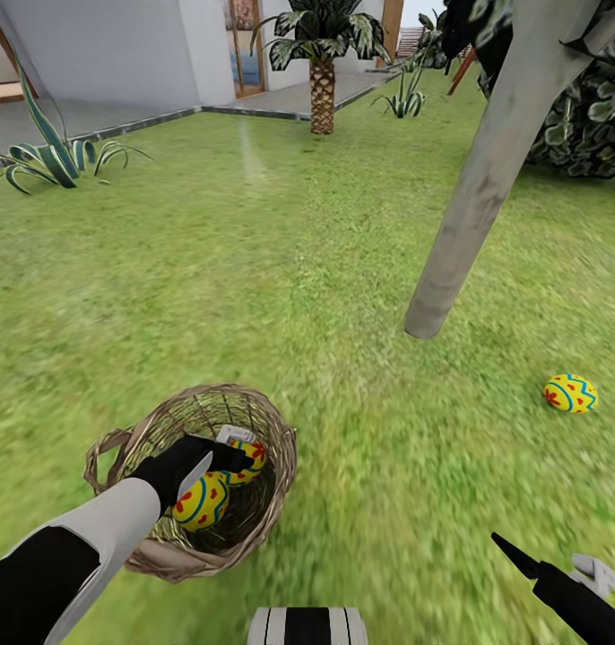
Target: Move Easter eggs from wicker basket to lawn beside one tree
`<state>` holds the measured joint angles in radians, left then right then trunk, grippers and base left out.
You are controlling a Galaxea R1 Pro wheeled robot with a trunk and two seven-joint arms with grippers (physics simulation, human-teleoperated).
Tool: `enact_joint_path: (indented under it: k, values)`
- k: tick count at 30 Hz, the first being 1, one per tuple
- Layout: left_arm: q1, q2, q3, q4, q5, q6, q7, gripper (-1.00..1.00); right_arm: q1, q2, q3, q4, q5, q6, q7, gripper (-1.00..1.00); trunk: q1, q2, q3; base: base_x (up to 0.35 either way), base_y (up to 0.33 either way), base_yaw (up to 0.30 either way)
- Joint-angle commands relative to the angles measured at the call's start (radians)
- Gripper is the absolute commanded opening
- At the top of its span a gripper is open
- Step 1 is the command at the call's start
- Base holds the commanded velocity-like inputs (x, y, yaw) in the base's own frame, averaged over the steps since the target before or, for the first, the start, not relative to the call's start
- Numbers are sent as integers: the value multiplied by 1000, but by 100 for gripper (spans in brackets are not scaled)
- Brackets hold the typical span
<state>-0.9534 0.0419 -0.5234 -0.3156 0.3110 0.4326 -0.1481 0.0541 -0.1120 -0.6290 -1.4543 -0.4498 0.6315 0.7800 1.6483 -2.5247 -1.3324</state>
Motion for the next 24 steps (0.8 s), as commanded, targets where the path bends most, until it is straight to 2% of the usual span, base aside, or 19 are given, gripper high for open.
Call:
enact_joint_path:
  k: [1,11,15,22,24]
  values:
    - [0,1,-6,-2,8,5,1,100,0,0,-1,-4,-6,7,21,100,0,0,-1,0,0,0]
    - [1,1,-5,-2,8,-12,4,100,1,-1,-4,-19,-5,8,175,100,0,0,-1,0,0,0]
    - [1,2,-5,-2,8,-15,5,100,1,-1,-4,-20,-5,8,193,100,0,0,-1,0,0,0]
    - [1,3,-4,-23,8,-30,7,100,2,-1,-5,-20,-4,8,200,100,3,-2,-28,0,0,0]
    - [1,3,-4,-32,8,-33,7,100,2,-1,-5,-20,-4,9,200,100,3,-2,-28,0,0,0]
